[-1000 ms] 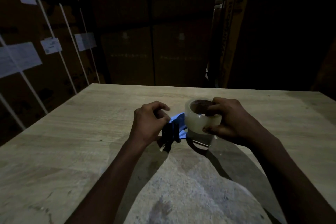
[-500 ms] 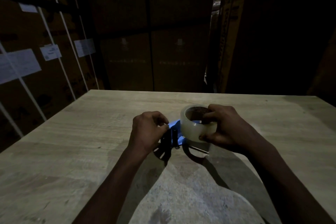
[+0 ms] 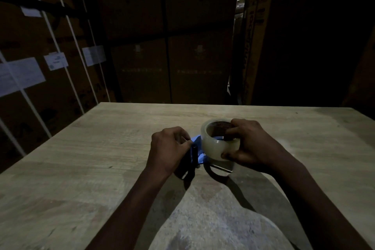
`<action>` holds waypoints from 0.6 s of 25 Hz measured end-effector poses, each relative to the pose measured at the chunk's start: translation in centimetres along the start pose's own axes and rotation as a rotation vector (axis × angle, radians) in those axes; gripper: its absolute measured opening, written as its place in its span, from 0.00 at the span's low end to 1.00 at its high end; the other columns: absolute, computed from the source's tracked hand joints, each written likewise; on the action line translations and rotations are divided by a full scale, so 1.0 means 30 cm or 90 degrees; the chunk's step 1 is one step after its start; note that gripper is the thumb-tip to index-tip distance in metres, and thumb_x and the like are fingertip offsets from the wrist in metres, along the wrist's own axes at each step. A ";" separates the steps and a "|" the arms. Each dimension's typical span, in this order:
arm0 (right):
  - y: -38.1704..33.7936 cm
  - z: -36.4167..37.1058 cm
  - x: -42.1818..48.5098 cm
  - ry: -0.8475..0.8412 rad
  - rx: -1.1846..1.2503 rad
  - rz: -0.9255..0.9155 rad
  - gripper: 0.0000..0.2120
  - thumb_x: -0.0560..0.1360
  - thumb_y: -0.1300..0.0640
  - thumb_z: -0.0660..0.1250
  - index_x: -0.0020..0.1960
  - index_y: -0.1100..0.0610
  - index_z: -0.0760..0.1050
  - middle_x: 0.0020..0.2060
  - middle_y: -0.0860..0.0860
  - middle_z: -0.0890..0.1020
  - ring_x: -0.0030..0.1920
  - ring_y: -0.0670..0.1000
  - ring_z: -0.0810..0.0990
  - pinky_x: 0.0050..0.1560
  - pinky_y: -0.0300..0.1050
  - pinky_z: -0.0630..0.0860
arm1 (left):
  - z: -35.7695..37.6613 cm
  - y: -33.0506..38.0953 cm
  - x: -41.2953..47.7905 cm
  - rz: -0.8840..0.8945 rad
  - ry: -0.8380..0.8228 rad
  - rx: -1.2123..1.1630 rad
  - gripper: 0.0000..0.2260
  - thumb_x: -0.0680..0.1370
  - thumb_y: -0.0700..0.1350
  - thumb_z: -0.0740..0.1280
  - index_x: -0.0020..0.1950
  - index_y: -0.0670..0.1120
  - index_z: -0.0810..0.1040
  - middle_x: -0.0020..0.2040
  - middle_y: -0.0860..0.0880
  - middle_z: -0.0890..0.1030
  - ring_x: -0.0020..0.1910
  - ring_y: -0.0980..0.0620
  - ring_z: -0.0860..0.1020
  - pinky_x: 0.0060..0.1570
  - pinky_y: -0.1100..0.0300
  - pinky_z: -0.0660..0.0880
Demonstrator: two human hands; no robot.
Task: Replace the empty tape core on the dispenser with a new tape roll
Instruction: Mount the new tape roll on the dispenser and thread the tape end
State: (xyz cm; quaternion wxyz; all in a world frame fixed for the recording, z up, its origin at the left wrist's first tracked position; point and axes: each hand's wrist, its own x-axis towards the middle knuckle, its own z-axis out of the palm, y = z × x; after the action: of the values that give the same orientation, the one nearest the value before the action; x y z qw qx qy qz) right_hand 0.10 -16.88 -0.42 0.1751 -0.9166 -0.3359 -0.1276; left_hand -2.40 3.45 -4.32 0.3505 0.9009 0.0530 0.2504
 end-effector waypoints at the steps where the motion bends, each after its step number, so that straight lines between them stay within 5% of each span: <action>1: -0.001 0.002 0.001 -0.003 0.002 0.000 0.17 0.65 0.50 0.74 0.52 0.53 0.81 0.46 0.48 0.73 0.46 0.48 0.70 0.45 0.42 0.68 | -0.001 0.001 -0.004 0.003 -0.007 -0.001 0.02 0.72 0.43 0.72 0.44 0.47 0.83 0.38 0.49 0.82 0.37 0.55 0.79 0.34 0.66 0.73; 9: -0.002 -0.001 -0.001 -0.012 0.000 0.001 0.19 0.66 0.50 0.75 0.55 0.53 0.80 0.48 0.48 0.73 0.50 0.49 0.71 0.47 0.43 0.70 | -0.007 0.007 -0.010 -0.008 -0.011 0.000 0.03 0.71 0.42 0.73 0.43 0.48 0.82 0.33 0.57 0.76 0.34 0.60 0.76 0.28 0.73 0.68; 15: -0.006 -0.003 -0.001 -0.037 -0.007 0.005 0.20 0.65 0.49 0.75 0.56 0.53 0.79 0.49 0.48 0.74 0.50 0.48 0.71 0.49 0.43 0.72 | -0.015 0.007 -0.017 -0.019 -0.036 0.029 0.10 0.70 0.43 0.74 0.51 0.49 0.81 0.41 0.48 0.85 0.36 0.57 0.82 0.31 0.70 0.76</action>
State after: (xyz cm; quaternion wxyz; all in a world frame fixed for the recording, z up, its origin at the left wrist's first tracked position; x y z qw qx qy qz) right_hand -0.06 -16.80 -0.31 0.1604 -0.9223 -0.3366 -0.1021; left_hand -3.09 3.42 -4.11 0.3351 0.9145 0.0620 0.2180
